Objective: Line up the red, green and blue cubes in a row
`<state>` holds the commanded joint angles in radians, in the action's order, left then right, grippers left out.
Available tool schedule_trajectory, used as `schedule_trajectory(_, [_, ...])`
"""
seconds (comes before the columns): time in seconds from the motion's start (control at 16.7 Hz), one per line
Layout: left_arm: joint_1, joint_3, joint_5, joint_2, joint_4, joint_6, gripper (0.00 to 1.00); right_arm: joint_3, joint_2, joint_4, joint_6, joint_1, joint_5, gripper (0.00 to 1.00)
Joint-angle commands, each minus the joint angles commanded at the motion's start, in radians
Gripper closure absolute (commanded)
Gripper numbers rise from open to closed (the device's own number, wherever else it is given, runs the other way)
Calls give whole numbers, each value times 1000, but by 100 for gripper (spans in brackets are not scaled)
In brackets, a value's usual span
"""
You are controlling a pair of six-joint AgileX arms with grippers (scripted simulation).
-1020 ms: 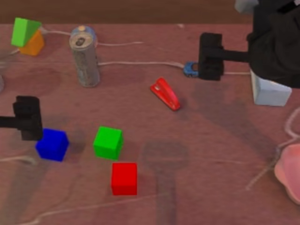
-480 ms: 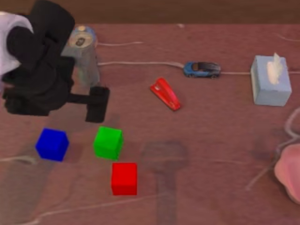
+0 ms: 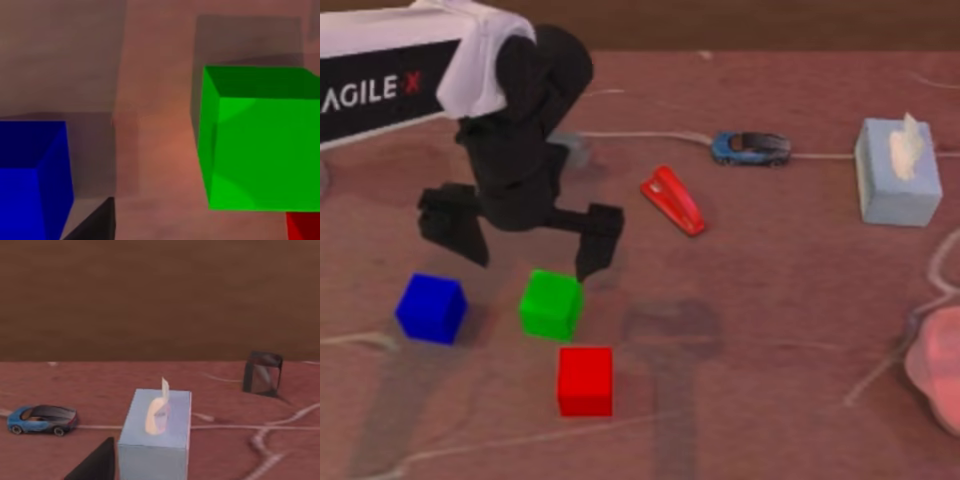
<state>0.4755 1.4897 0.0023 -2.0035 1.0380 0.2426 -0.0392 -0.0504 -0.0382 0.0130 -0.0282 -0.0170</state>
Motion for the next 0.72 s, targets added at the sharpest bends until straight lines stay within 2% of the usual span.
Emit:
schedule_trajectory(0.18, [10, 35, -1, -35, 18, 5, 0, 39, 50, 38, -13, 18, 17, 0])
schedule_trajectory(0.48, [7, 35, 0, -41, 16, 5, 0, 39, 50, 38, -13, 18, 17, 0])
schedule_trajectory(0.72, [8, -23, 0, -83, -87, 3, 0, 39, 50, 38, -13, 18, 17, 0])
